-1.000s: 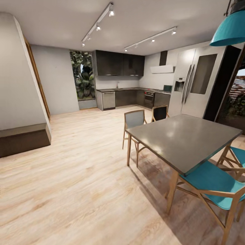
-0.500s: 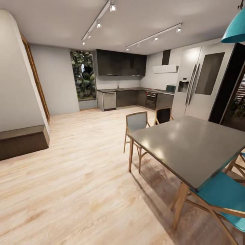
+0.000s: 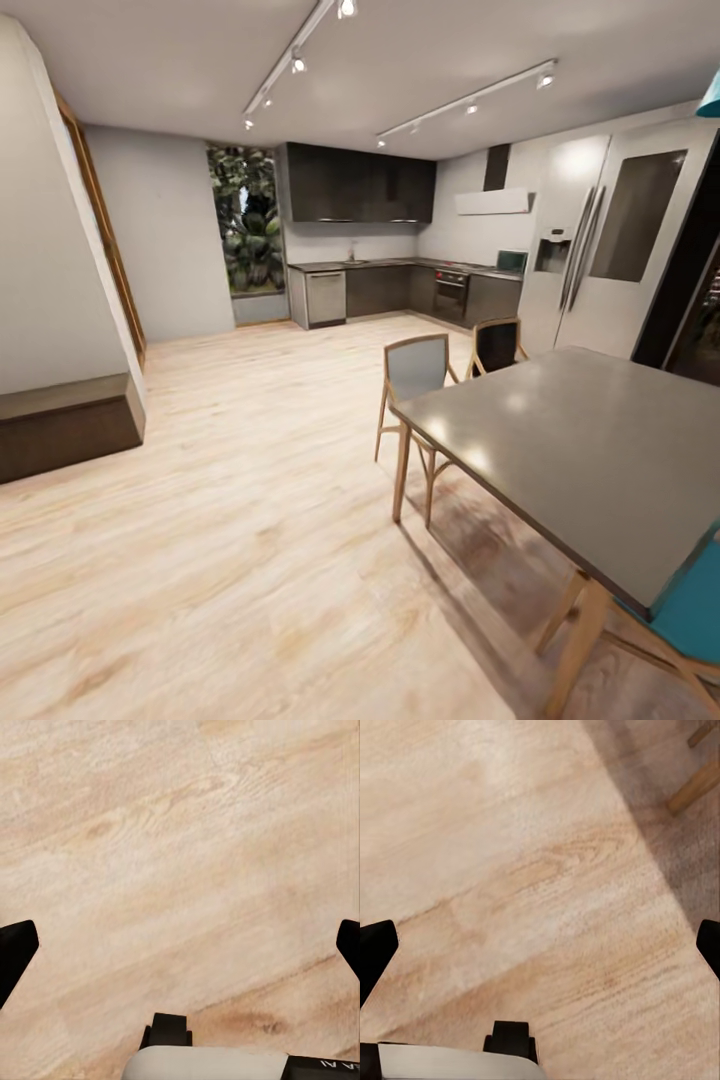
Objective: Pick up the poster from the kitchen countertop and hang it on one of the wall nails in the kitchen.
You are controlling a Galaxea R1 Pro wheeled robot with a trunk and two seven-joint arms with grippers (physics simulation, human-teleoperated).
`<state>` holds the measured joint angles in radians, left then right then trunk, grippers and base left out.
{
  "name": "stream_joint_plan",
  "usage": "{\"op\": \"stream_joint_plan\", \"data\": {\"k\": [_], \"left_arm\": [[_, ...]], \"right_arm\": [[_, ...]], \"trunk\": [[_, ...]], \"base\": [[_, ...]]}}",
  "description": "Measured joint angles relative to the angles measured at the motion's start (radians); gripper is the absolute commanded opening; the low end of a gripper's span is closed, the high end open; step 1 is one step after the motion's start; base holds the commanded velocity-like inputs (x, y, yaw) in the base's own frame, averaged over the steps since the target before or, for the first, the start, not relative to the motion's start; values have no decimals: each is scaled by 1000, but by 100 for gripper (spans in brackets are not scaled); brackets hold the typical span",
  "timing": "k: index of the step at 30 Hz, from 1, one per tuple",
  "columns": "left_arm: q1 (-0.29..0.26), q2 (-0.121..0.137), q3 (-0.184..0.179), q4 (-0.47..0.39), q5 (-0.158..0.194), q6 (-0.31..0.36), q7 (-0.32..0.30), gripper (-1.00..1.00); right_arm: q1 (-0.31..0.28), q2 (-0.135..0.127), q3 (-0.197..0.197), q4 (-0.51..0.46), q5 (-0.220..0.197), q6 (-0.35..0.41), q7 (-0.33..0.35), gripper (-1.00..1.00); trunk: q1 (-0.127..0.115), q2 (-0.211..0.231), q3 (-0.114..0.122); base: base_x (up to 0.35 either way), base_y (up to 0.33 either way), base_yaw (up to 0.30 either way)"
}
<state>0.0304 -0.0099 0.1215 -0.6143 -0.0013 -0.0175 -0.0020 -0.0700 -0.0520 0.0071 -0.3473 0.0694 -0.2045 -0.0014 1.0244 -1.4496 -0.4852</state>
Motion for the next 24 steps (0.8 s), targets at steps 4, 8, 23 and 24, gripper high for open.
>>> {"op": "stream_joint_plan", "data": {"k": [4,8,23,24], "left_arm": [[0,0,0,0,0,0,0,100],[0,0,0,0,0,-1,0,100],[0,0,0,-1,0,-4,0,100],[0,0,0,-1,0,-4,0,100]], "right_arm": [[0,1,0,0,54,0,0,100],[0,2,-1,0,76,0,-1,100],[0,0,-8,0,76,0,-3,100],[0,0,-8,0,77,0,-3,100]], "trunk": [[0,0,0],[0,0,0],[0,0,0],[0,0,0]], "base": [[277,245,107],[278,239,244],[319,135,57],[334,90,1]]}}
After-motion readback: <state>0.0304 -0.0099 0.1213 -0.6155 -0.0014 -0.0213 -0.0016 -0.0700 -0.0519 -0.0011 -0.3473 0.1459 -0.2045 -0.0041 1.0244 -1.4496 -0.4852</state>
